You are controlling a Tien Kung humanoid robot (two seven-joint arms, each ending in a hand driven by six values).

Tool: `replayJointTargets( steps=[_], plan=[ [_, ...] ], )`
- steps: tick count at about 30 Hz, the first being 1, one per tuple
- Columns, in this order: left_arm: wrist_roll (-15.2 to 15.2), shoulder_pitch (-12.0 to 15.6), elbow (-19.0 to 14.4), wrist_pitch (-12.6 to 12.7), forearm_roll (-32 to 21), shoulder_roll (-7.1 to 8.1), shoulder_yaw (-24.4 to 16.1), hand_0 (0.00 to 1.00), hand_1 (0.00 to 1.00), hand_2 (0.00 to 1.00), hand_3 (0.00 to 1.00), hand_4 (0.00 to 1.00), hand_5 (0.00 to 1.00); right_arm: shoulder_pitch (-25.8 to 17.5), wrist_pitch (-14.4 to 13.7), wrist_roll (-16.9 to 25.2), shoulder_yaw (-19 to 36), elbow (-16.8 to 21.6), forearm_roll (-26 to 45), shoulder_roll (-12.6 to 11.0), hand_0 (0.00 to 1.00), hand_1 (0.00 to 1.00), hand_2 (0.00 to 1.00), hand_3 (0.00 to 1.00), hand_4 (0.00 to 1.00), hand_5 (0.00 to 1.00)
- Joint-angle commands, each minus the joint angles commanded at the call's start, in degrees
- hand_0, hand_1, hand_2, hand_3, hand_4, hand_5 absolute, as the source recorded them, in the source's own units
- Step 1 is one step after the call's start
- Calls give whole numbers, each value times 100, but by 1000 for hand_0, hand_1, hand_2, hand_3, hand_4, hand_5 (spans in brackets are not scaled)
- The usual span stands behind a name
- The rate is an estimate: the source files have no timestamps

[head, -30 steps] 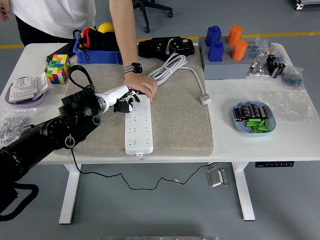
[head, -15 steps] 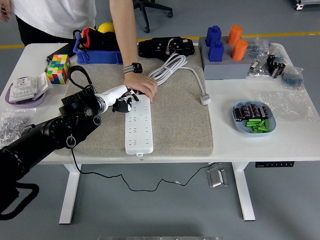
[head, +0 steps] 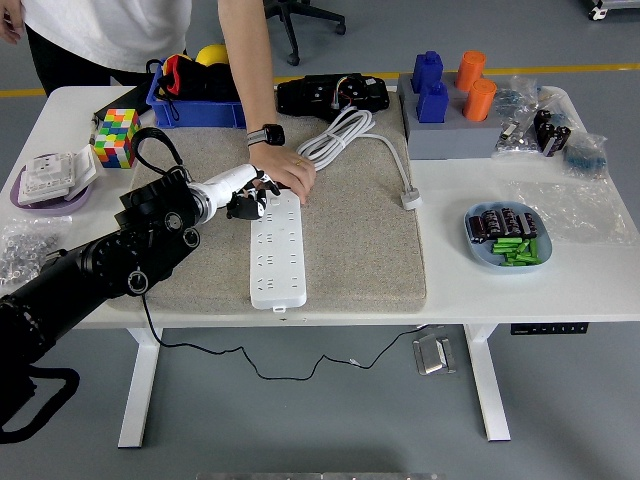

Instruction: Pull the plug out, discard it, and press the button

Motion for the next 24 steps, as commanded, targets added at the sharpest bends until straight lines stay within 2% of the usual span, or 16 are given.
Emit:
replayJointTargets(
  steps=[4,7,8,13,14,19,20,24],
  plan=[
    [-91,172,-293,62,257,77,-519,72,25,139,695,2,2,1,-2,1,10,8,-2,5,767,729,724,713,883,658],
    [-329,393,-544,230,505,177,-918,72,25,139,695,2,2,-4,-1,1,16,12,-9,8,767,729,724,713,883,658],
    [-393,464,-619,273,576,212,-1039,130,83,128,684,130,2,-6,-3,1,20,12,-11,9,767,729,724,713,883,658],
    [-460,809,-995,311,821,391,-1624,130,83,128,684,130,2,-20,-2,-1,40,5,-30,16,767,729,724,713,883,658],
    [-456,921,-1115,305,882,450,-1795,337,313,383,721,547,2,-22,-2,0,45,7,-33,15,767,729,724,713,883,658],
    [-430,1373,-1615,299,924,685,-2583,337,313,383,721,547,2,-9,-5,4,63,23,-44,3,767,729,724,713,883,658],
    [-433,1444,-1681,299,934,719,-2727,740,706,668,826,657,2,-1,-6,5,62,27,-43,0,767,729,724,713,883,658],
    [-492,1715,-1853,355,1068,806,-3300,740,706,668,826,657,2,25,-3,5,69,27,-49,-4,767,729,724,713,883,658]
  ],
)
